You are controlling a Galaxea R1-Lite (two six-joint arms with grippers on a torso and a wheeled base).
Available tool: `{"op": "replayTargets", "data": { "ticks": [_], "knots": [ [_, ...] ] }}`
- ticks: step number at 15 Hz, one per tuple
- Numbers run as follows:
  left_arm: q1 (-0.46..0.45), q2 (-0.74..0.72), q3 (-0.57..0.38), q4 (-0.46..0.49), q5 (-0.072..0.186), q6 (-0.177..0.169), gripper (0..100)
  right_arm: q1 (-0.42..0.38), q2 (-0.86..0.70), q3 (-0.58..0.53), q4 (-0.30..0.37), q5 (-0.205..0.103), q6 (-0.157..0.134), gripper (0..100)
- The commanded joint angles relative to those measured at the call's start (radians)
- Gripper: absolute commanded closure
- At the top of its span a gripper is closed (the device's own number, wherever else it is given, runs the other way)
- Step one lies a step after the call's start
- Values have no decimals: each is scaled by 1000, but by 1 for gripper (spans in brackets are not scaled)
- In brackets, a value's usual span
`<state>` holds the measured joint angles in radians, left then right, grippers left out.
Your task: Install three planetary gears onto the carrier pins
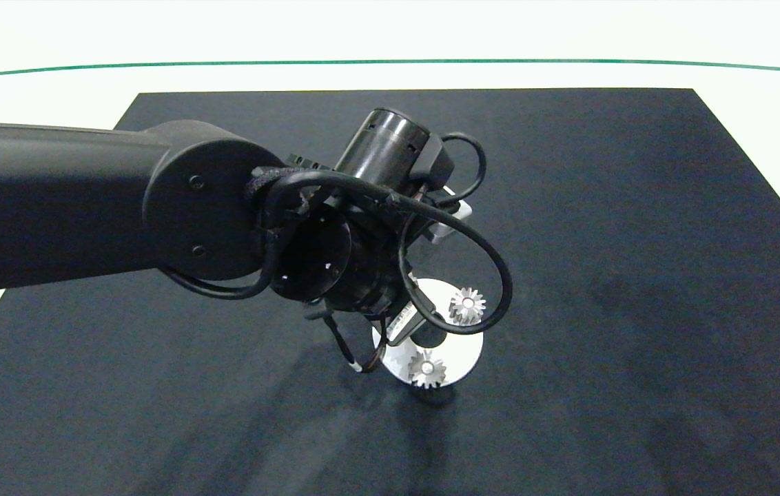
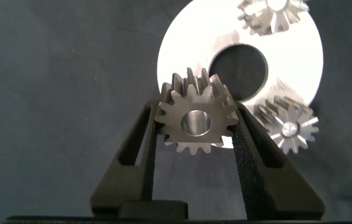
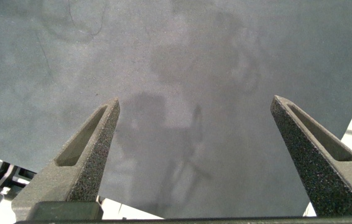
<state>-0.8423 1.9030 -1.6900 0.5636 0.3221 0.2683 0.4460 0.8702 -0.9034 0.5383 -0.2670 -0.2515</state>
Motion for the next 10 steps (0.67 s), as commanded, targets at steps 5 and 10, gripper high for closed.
{"op": "replayTargets", "data": {
  "ticks": [5, 10],
  "knots": [
    [8, 41, -17, 9, 3, 45, 100, 2, 1, 3, 3, 0, -2, 0],
    [31, 48, -28, 9, 3, 72, 100, 2, 3, 11, 3, 0, -2, 0]
  ]
}}
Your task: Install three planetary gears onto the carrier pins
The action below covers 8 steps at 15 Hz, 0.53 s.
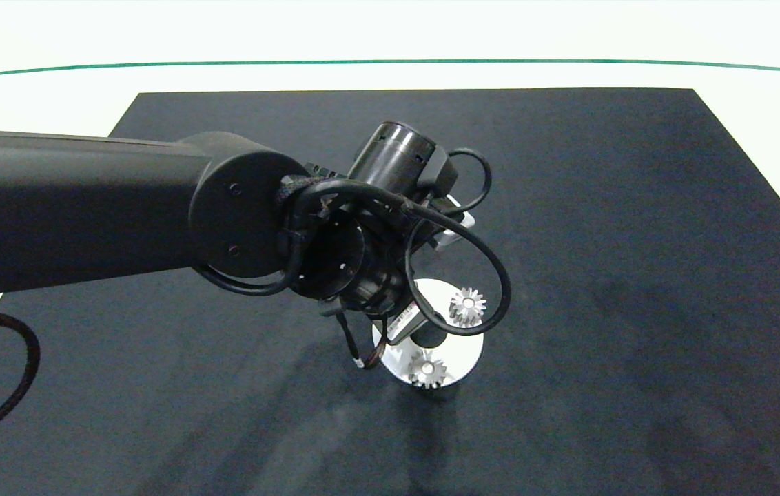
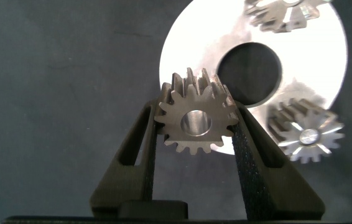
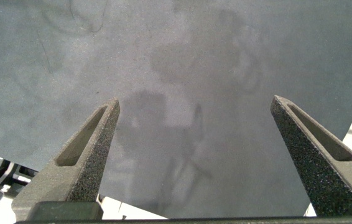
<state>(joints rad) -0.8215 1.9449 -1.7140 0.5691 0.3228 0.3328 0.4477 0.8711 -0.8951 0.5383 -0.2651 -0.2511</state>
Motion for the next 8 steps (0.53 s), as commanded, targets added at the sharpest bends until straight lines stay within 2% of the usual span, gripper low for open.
{"op": "replayTargets", "data": {
  "ticks": [1, 3, 8],
  "knots": [
    [18, 6, -12, 3, 2, 8, 100, 0, 0, 2, 3, -2, -2, 0],
    [31, 6, -13, 18, 2, 20, 100, 0, -1, 2, 3, -2, -2, 0],
    [31, 16, -15, 20, 2, 20, 100, 0, -6, 1, 3, -2, -4, 0]
  ]
}}
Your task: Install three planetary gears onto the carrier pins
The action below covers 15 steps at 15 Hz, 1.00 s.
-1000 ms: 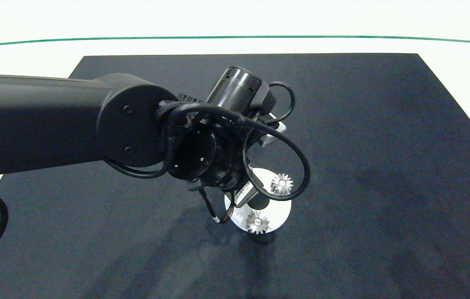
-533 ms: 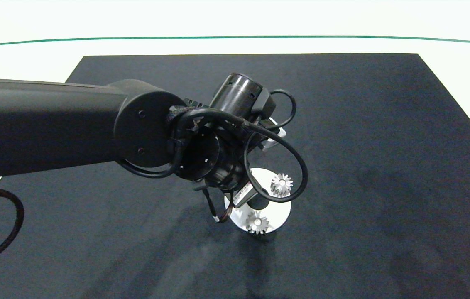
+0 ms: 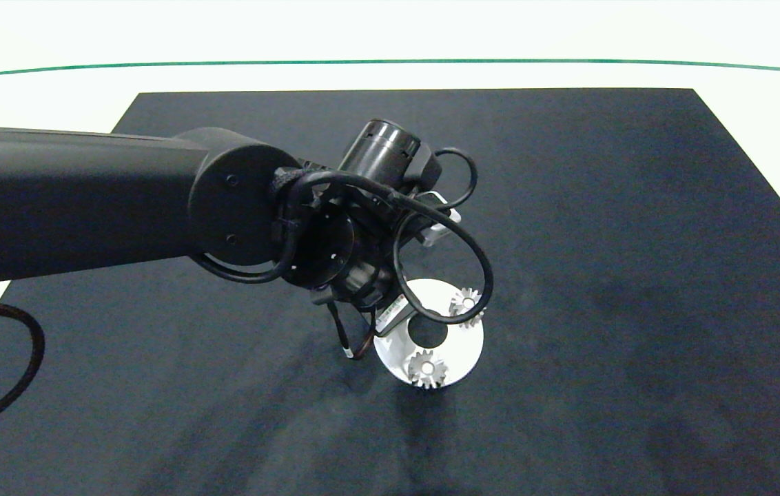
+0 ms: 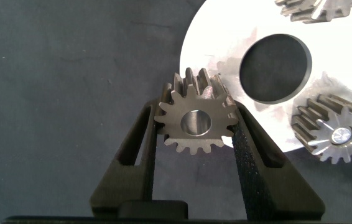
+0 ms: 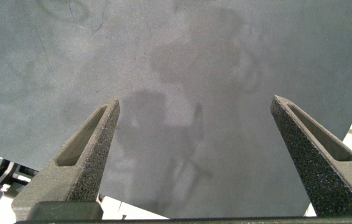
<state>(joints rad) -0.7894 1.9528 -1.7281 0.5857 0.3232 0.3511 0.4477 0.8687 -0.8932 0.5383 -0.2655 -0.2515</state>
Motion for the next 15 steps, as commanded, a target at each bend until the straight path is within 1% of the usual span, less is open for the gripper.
{"op": "replayTargets", "data": {
  "ticks": [1, 8, 15],
  "knots": [
    [-2, 12, -1, 3, 2, 0, 100, 0, -4, -1, 2, -1, -3, 0],
    [-5, 35, -13, 0, 2, 0, 100, 0, -10, -4, 3, -1, -3, 0],
    [-5, 28, -11, 3, 2, 0, 100, 0, -11, -4, 3, -1, -3, 0]
  ]
}}
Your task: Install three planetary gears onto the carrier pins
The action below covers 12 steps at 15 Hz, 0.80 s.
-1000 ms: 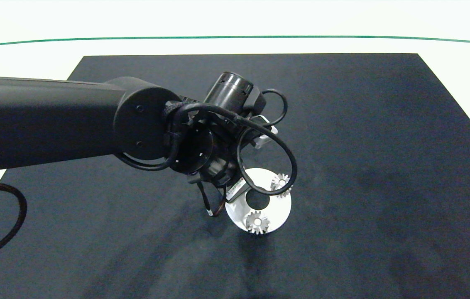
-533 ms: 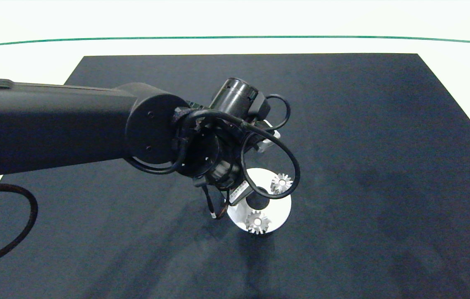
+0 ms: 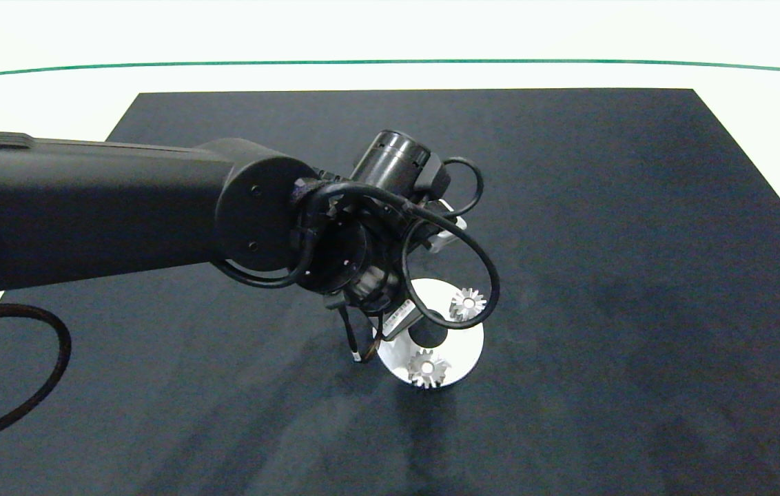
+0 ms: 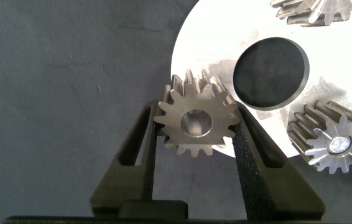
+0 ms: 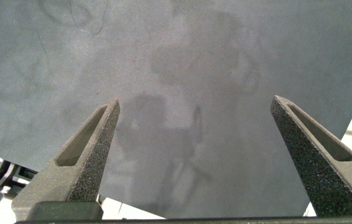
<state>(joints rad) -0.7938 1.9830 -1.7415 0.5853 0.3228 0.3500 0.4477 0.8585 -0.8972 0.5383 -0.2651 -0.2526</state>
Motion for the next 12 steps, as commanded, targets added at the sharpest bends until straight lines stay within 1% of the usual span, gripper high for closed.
{"op": "replayTargets", "data": {
  "ticks": [1, 12],
  "knots": [
    [-1, -3, 2, 4, 2, 1, 100, 0, -1, 0, 3, -2, -2, 0],
    [4, -16, 8, 8, 2, 3, 100, 0, -1, 0, 3, -2, -2, 0]
  ]
}}
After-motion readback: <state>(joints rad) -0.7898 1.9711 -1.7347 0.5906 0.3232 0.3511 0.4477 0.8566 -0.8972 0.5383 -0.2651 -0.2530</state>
